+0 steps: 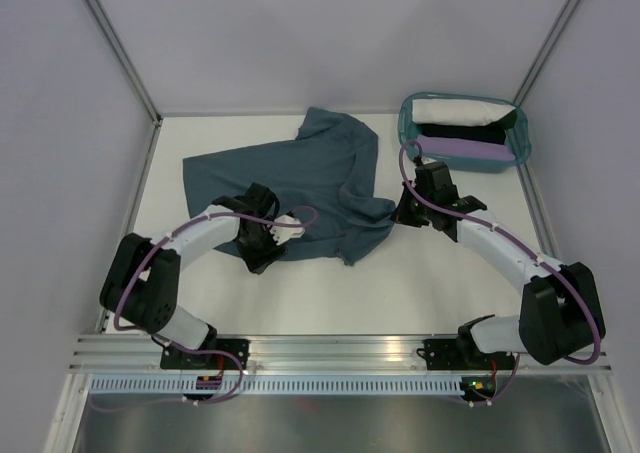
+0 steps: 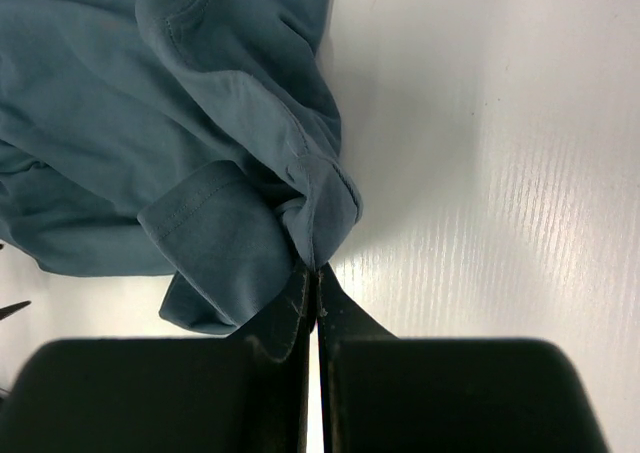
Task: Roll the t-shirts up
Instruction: Flatten the tshirt
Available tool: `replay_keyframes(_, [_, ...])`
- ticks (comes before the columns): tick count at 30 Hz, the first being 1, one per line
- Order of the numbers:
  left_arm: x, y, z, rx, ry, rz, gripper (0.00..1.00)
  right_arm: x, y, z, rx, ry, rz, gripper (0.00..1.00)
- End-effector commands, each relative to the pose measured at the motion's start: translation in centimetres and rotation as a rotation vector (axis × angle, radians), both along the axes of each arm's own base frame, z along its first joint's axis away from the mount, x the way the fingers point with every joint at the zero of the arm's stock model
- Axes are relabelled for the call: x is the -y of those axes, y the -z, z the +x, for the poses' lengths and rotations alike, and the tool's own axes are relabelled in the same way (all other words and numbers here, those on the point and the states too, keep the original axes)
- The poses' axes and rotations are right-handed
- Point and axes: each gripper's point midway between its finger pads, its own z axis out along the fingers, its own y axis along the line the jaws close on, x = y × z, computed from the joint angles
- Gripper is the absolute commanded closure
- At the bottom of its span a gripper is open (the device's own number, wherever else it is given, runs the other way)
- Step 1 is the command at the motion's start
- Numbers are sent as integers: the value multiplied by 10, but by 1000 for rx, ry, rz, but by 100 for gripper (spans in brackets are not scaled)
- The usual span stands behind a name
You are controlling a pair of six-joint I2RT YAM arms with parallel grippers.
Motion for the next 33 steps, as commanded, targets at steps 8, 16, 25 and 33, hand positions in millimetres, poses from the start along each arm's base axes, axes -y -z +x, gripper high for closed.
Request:
replay_keyframes(8, [33,28,14,-78,-73,-69,34,5,-12,7,53,25,-11,100])
replay_keyframes(16, [28,47,37,-40,-146,1,34,6,-18,7,65,25,-11,99])
replay_keyframes(25, [24,22,69,134,-217,14,34,7,-22,8,69,23,-26,100])
replay_keyframes(33, [12,50,74,116,-210,112,61,5,-24,10,70,20,-20,100])
